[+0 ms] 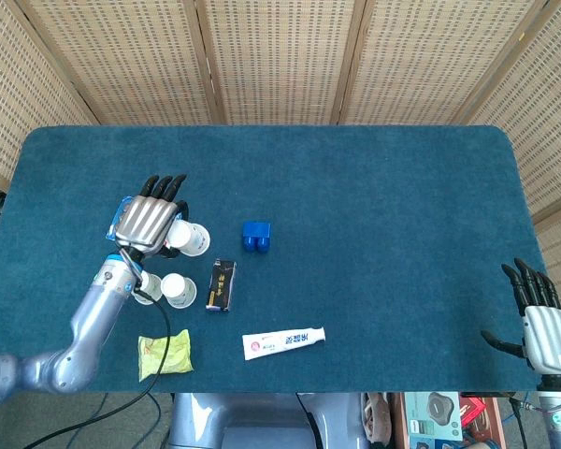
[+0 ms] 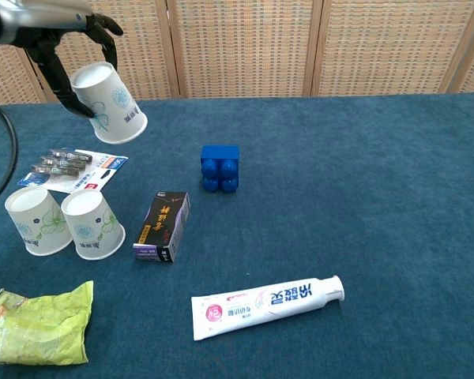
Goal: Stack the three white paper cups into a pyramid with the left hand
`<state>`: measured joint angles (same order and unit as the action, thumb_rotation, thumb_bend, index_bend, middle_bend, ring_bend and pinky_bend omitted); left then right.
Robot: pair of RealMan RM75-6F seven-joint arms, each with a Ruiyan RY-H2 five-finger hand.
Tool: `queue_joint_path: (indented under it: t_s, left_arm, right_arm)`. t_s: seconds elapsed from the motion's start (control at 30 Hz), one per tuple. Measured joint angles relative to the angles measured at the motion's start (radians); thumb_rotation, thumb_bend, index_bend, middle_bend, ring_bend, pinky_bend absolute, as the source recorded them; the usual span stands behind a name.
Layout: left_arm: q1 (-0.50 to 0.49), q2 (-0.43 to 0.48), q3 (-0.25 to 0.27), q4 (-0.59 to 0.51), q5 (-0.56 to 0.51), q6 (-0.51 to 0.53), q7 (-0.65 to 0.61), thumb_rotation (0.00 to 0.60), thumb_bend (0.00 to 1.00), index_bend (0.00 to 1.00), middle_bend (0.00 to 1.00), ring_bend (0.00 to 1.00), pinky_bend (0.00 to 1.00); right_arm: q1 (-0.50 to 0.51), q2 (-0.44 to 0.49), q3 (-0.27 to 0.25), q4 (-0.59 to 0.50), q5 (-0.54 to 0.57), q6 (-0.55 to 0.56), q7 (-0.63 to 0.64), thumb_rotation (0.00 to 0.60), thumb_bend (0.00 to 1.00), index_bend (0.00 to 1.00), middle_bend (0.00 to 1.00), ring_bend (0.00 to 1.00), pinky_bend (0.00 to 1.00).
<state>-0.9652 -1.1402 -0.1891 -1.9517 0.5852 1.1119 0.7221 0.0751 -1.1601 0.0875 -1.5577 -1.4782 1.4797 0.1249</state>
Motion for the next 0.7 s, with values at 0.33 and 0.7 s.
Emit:
queue_joint_path:
  t_s: [0.33,0.7]
  left_arm:
    - [0.143,0.234,0.118,-0.219,0.243,0.022,-0.051,0.6,0.16,0.45,0.0,0.0,0.0]
    - [0.215,0.24,0.191,-0.164,0.349,-0.036,-0.116,0.6,0.16,0.45,0.0,0.0,0.0]
  right_arm:
    - [-0.005,0.001,-0.004,-0.012,-0.012,0.014,-0.014,0.6,0.0,0.0,0.0,0.0,0.0]
    - [-0.005,-0.002,-0.006,-0.013,-0.014,0.015,-0.021,0.6,0.0,0.0,0.0,0.0,0.0]
